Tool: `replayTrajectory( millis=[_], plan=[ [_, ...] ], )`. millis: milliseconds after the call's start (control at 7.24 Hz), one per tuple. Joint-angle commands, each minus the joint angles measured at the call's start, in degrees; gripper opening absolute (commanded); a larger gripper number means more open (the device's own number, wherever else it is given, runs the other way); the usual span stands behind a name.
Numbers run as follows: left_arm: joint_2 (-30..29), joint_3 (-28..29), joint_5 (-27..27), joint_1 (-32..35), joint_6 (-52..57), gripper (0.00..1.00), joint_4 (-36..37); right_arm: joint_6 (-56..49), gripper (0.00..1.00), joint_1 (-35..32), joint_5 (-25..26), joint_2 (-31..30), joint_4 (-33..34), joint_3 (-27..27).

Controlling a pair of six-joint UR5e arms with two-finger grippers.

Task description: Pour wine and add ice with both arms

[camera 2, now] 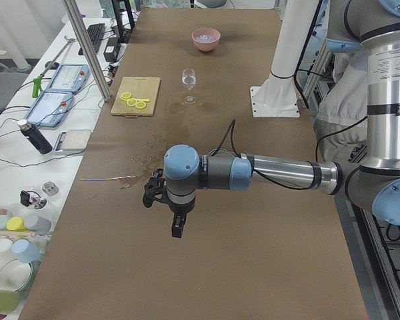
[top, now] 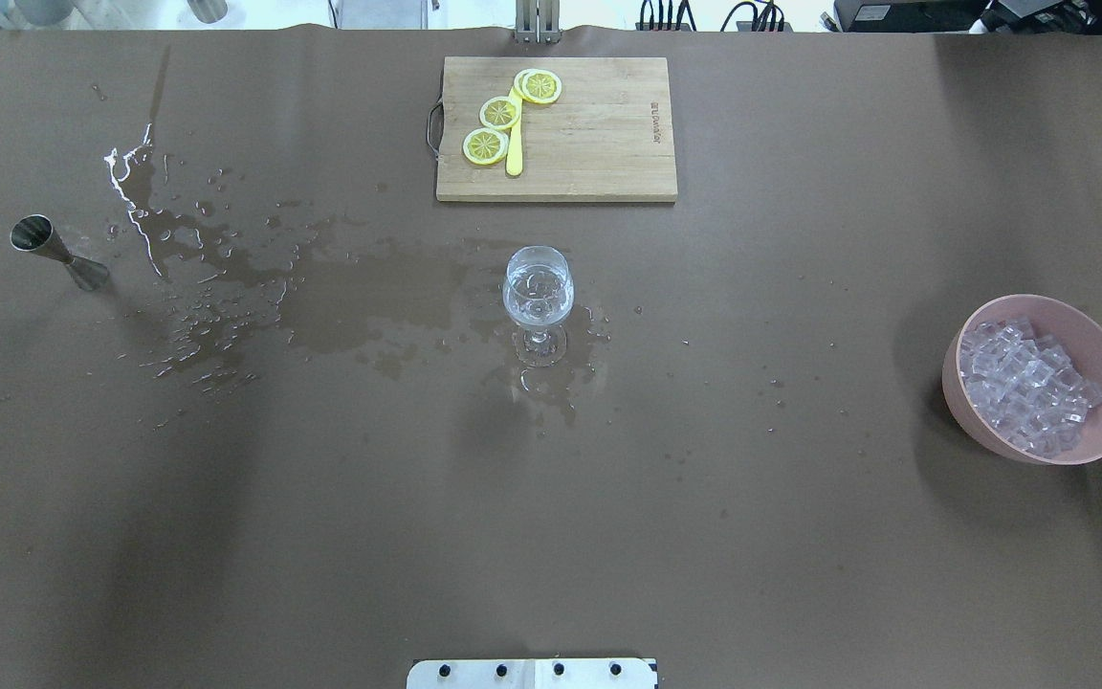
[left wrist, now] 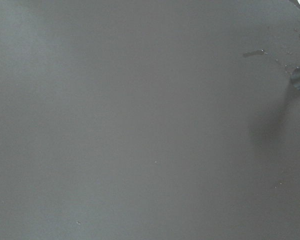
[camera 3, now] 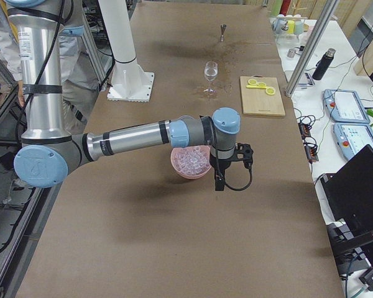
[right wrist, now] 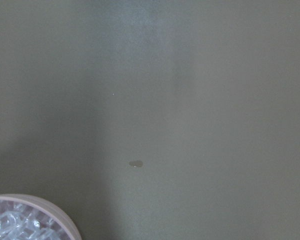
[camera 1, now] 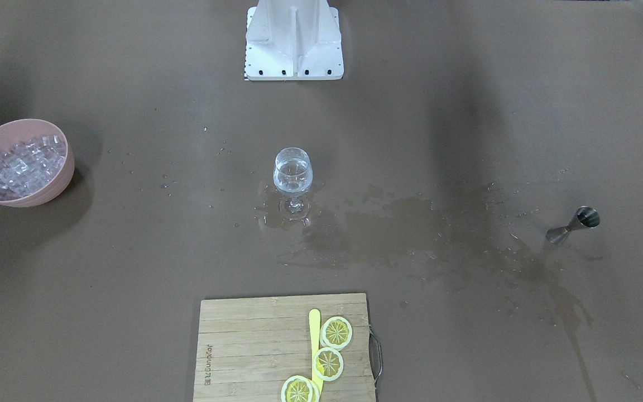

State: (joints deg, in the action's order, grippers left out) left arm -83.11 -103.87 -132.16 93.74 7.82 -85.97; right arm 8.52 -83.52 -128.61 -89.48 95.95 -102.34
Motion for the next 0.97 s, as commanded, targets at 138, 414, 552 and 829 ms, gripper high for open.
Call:
replayTrajectory(
  millis=[138, 414, 552, 829],
  plan=[
    [2.34, -0.29, 0.06, -0.05, -0.26, 0.99, -3.41, -0.26, 1.0, -0.15, -3.05, -2.96, 0.03, -0.13],
    [2.42, 0.6, -0.03, -0.05, -1.05, 0.99, -6.99, -0.08, 1.0, -0.15, -3.14, -3.94, -0.06, -2.77],
    [2.51, 0.86, -0.03, -0.05, -1.66, 0.99, -8.33, 0.01, 1.0, -0.15, -3.05, -3.68, -0.59, -3.47],
    [2.25, 0.69, -0.11, -0.4, -1.67, 0.99, -12.09, 0.62, 1.0, -0.15, -2.97, -3.77, -0.85, -4.27]
  ],
)
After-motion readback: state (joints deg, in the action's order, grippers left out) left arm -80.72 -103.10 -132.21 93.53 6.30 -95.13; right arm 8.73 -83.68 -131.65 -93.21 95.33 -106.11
